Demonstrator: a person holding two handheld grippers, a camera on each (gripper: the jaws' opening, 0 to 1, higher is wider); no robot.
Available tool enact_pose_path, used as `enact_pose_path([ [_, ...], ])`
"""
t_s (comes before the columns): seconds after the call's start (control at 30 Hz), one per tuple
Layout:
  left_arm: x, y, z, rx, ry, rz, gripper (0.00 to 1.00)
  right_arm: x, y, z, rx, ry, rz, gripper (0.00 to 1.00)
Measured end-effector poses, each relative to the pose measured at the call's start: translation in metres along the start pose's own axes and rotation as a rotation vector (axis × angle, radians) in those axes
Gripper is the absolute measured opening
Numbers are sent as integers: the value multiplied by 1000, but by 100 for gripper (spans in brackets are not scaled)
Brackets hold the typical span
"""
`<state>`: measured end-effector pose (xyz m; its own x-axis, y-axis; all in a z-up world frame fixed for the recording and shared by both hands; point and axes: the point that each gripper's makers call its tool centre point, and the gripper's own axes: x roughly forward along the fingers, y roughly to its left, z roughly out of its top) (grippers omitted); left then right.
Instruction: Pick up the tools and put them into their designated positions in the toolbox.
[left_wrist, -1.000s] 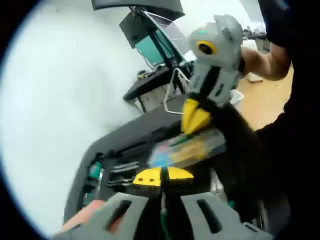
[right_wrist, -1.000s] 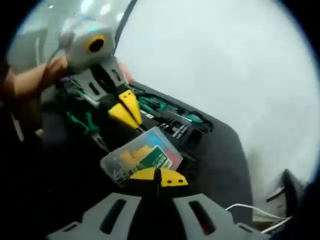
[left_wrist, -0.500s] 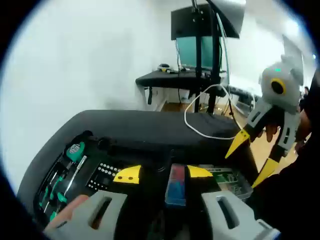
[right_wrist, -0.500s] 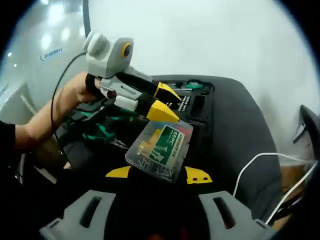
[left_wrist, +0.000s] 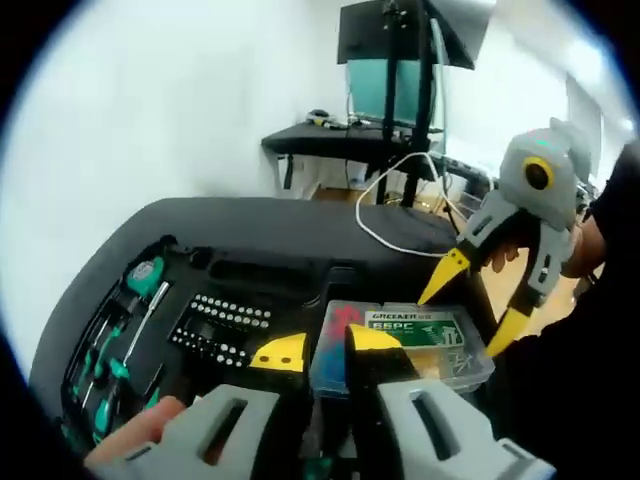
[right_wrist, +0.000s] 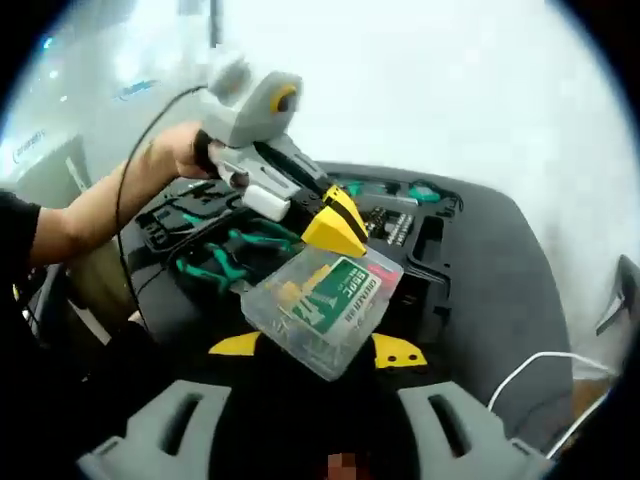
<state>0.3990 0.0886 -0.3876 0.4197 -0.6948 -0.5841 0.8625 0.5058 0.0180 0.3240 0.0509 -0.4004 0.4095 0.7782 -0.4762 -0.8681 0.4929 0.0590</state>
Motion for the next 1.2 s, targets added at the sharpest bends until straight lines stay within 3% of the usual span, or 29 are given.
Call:
enact_pose_path([
  [0.13,3,-1,0,-2,-39,5,11,-3,-2,3,-62,-29,-19,31],
  [0.37,17,-4,10,-30,-116,42,11,-14,-13,2,-177,-11,-46,27],
  [0.5,20,-3,11,-48,-132,36,11,-12,-10,4,-196,-18,-64,25],
  [0.57,16,-3,10,-53,-144,27,11,-13,-11,1,-135,-8,-72,26],
  [0.63,12,-6,9,-51,-161,17,10,-18,-21,-5,10,38,-142,34],
  [0.67,11,-6,9,-47,-163,20,10,-19,-27,-6,31,50,-167,39],
  [0.7,8,-6,8,-38,-157,25,8,-18,-27,-4,12,55,-137,37],
  [0.77,3,-6,5,-2,-143,35,7,-15,-15,-6,94,88,-60,35],
  [0.83,2,-7,4,5,-143,40,7,-11,-15,-6,51,105,-48,34],
  [0.87,2,-6,4,0,-142,45,7,-10,-17,-6,95,120,-38,34],
  [0.93,2,-5,5,-3,-153,56,7,-10,-21,-3,15,103,-25,33],
  [1.07,11,-5,11,-18,-202,83,7,-22,-28,-3,-113,97,-101,28],
  [1.2,17,-4,13,-55,-215,62,7,-24,-24,-5,-43,81,-75,26],
])
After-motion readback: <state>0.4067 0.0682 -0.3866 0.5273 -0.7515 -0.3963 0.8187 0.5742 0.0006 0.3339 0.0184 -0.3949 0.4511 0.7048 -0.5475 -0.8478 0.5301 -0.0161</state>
